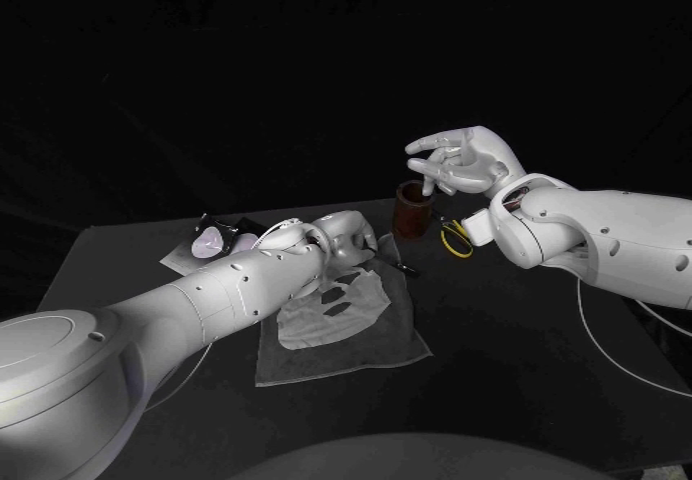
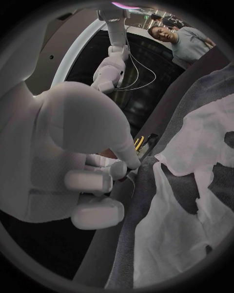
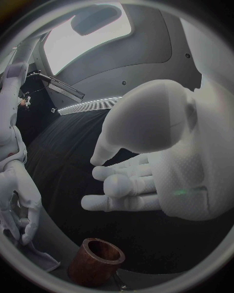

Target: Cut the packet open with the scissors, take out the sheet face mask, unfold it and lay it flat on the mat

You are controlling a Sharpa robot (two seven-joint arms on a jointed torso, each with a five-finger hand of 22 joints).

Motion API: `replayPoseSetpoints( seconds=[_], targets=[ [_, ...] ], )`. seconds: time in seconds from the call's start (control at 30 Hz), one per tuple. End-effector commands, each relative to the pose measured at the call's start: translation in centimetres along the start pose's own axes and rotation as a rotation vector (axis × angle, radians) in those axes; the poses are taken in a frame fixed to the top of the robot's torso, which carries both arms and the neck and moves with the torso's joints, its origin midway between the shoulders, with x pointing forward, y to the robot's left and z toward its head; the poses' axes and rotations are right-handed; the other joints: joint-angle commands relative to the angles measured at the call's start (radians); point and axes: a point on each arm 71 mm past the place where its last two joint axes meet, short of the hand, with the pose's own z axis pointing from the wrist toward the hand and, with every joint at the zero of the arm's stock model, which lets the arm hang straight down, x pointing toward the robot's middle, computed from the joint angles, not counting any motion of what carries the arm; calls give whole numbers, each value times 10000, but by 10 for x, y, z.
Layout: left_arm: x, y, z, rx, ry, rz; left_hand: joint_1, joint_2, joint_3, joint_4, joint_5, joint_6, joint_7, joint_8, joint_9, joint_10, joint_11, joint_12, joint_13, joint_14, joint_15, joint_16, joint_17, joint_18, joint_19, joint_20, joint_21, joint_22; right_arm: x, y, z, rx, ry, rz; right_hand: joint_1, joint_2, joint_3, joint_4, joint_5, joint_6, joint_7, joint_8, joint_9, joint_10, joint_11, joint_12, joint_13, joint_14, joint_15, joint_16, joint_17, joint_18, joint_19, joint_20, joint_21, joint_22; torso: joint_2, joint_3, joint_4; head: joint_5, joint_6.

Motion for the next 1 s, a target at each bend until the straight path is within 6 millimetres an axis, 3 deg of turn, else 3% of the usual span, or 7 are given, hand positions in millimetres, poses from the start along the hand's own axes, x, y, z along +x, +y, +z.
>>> replayPoseSetpoints(
  seconds=[0.03, 0.43, 0.6, 0.77, 1.0],
  targets=[
    [-2, -1, 0, 158, -166, -394, -6, 107, -4, 44, 23, -21, -54, 78, 195, 52, -34, 4, 27, 1049, -74, 35, 2578, -148, 9, -78, -20, 861, 0, 0, 1, 30, 99, 59, -111, -6, -13, 41, -54, -26, 75, -7, 5, -85, -8, -50, -3, -56, -16, -5, -8, 192, -88, 6, -70, -13, 1, -3, 8, 5, 6],
    [-22, 11, -12, -261, -627, -3211, 22, 120, 23, 1, 23, -43, -65, 174, 251, 76, -50, 0, 50, 1052, -92, 37, 2584, -151, 19, -96, -10, 869, -6, -6, 1, 136, -61, -51, -118, -5, -18, 46, -60, -32, 77, -6, 5, -90, -6, -48, -8, -67, -14, -27, -27, 192, -94, 9, -81, -22, -43, -27, 54, 4, 69],
    [-36, 14, -19, -282, -748, -4011, -2, 102, 40, -13, 24, -68, -69, 241, 288, -163, -66, -203, -314, 1028, -104, 20, 2534, -132, -32, -106, -71, 812, -9, -10, 2, 212, -135, -106, -117, -4, -21, 46, -63, -38, 77, -5, 5, -96, -6, -46, -12, -68, -12, -23, -21, 193, -98, 11, -91, -29, -96, -71, 126, -14, 102],
    [-60, 25, -31, -440, -1130, -4243, -7, 97, 47, -19, 23, -77, -71, 261, 300, -177, -69, -230, -340, 1025, -108, 18, 2528, -132, -33, -109, -73, 811, -10, -15, 2, 311, -184, -126, -117, -4, -21, 46, -63, -38, 77, -5, 5, -96, -6, -46, -12, -68, -12, -23, -21, 193, -98, 11, -91, -29, -137, -116, 199, 56, 89],
    [-102, 65, -68, -1198, -1769, -4064, -21, 78, 52, -29, 24, -80, -79, 303, 321, -159, -73, -250, -344, 1029, -114, 21, 2537, -136, -23, -114, -61, 822, -10, -19, 0, 428, -151, -117, -111, 2, -19, 43, -63, -42, 77, -3, 6, -100, -6, -43, -16, -64, -12, -9, -6, 194, -101, 12, -99, -35, -216, -126, 324, 162, 79]
  ],
)
